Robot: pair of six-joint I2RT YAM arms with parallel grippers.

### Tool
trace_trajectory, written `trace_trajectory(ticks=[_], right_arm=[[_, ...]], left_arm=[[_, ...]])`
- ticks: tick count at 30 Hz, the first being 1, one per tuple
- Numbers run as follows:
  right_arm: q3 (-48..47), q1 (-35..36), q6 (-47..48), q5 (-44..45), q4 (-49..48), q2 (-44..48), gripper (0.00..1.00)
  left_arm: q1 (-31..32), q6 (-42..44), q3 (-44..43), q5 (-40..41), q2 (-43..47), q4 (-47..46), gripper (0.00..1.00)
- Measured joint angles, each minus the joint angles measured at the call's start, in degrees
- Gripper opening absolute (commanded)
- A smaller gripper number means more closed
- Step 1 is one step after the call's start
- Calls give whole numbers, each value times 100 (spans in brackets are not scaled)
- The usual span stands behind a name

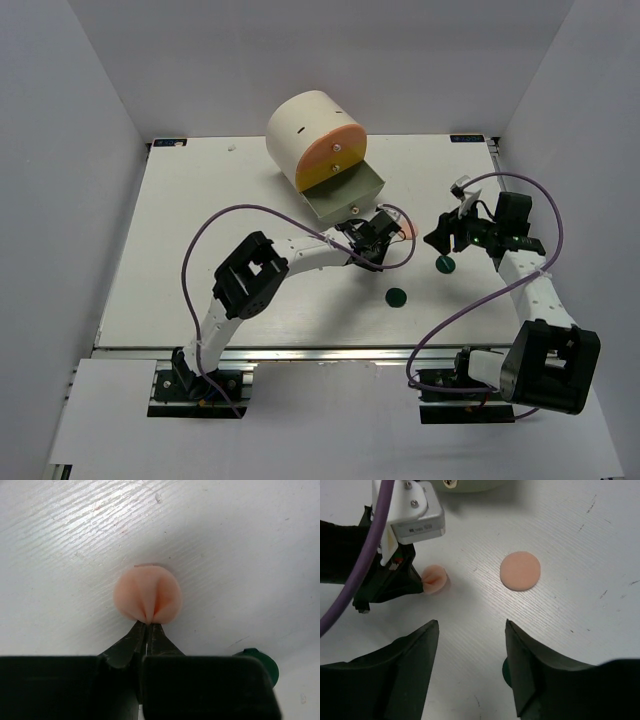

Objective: Organize the makeup

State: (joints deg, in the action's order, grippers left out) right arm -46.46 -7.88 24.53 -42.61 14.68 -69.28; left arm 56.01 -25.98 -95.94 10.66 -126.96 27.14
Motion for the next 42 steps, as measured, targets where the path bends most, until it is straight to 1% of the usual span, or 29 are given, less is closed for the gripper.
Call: trace_trajectory(ticks=[1,3,8,13,19,24,25,27,28,31,38,42], right_arm=[[24,0,22,22,11,28,67],[55,0,92,59,46,74,69],[55,0,229,111,68,120,66],[55,0,319,125,129,120,63],[57,0,444,127,203,120,63],[57,0,511,127,254,120,63],[57,0,531,127,256,120,64],[63,0,568,127,258,120,65],[81,0,575,127,256,125,66],[140,0,592,129,295,136,67],[142,0,660,160,332,138,67],[142,2,719,192,356,136,67]], left_arm=[[-2,0,44,4,44,-7,0],[-31,0,79,17,151,-7,0],[-216,4,79,20,662,-42,0],[-791,13,-9,50,1139,-168,0],[-1593,48,-260,92,1158,-238,0],[-1954,44,-691,101,855,-197,0],[-1978,44,-804,105,769,-195,7],[-1993,44,-925,105,638,-208,23],[-1991,46,-933,103,595,-205,38],[-1991,42,-933,98,533,-166,58],[-1989,-4,-953,79,533,-205,66],[-1989,-70,-953,44,533,-251,64]])
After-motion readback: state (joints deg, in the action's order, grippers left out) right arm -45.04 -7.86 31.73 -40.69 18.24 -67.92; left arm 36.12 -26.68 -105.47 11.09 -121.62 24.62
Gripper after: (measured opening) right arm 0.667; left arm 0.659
